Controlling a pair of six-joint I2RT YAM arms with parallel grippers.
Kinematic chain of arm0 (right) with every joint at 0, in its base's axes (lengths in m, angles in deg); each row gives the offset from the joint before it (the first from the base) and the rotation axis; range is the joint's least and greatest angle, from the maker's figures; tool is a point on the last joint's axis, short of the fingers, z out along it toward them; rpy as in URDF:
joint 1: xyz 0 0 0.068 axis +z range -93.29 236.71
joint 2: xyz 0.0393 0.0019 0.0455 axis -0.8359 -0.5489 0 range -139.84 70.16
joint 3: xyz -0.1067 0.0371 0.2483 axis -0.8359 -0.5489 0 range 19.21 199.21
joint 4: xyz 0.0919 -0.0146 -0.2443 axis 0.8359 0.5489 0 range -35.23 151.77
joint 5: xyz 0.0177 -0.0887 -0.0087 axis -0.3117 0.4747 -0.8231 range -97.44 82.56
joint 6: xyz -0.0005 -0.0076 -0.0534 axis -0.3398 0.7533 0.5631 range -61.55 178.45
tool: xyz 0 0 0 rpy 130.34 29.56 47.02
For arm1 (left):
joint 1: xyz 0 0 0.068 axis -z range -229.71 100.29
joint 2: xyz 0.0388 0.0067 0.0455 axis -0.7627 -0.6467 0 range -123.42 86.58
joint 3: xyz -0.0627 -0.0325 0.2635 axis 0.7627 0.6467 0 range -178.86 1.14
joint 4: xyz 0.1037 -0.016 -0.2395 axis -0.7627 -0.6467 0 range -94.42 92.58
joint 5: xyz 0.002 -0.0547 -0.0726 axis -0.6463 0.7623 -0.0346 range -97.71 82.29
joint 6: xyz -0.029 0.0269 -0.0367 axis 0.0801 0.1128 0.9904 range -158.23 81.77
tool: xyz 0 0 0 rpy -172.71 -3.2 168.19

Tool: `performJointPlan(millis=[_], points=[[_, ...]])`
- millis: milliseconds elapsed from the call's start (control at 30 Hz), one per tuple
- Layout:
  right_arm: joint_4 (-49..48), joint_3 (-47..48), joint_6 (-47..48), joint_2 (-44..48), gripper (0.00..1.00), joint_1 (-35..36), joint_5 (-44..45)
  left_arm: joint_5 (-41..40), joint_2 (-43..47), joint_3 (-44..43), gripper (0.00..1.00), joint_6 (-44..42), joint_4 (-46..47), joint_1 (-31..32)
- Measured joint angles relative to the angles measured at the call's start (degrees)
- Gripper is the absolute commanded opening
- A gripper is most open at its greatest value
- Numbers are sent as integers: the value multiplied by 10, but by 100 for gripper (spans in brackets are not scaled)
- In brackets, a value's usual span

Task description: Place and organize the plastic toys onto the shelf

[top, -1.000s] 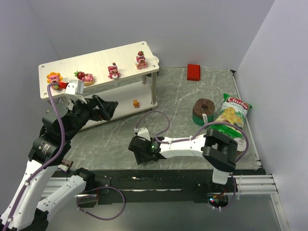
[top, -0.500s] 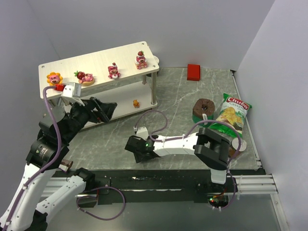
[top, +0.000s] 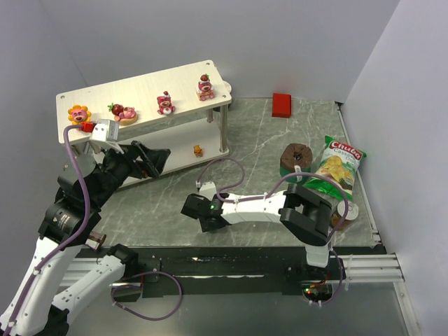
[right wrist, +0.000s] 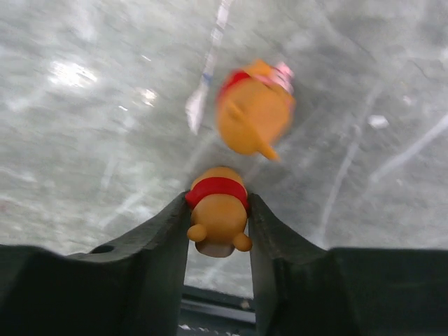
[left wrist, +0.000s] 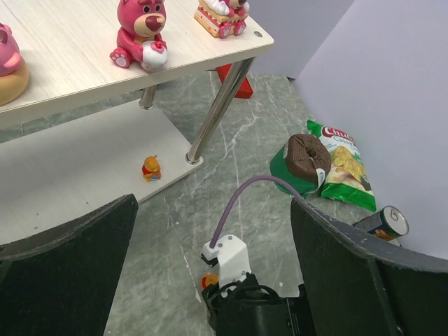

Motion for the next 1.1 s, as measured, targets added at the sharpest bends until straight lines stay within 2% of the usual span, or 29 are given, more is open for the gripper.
performJointPlan(millis=[33, 133, 233, 500, 833, 1100], points=[[-2, 4, 3, -3, 24, 0, 0, -1, 0, 0, 96, 0, 0, 0], [-7, 12, 17, -10, 14, 0, -1, -2, 0, 0, 96, 0, 0, 0], [-13, 12, 32, -10, 11, -1, -3, -2, 0, 0, 96, -1, 0, 0], [-47, 40, 94, -10, 10, -1, -11, -17, 0, 0, 96, -7, 0, 1], [-60, 216, 187, -53, 10, -11, -23, -43, 0, -15, 96, -17, -6, 1], [-56, 332, 246, -151, 10, -79, -44, -53, -6, -34, 96, -31, -11, 1]])
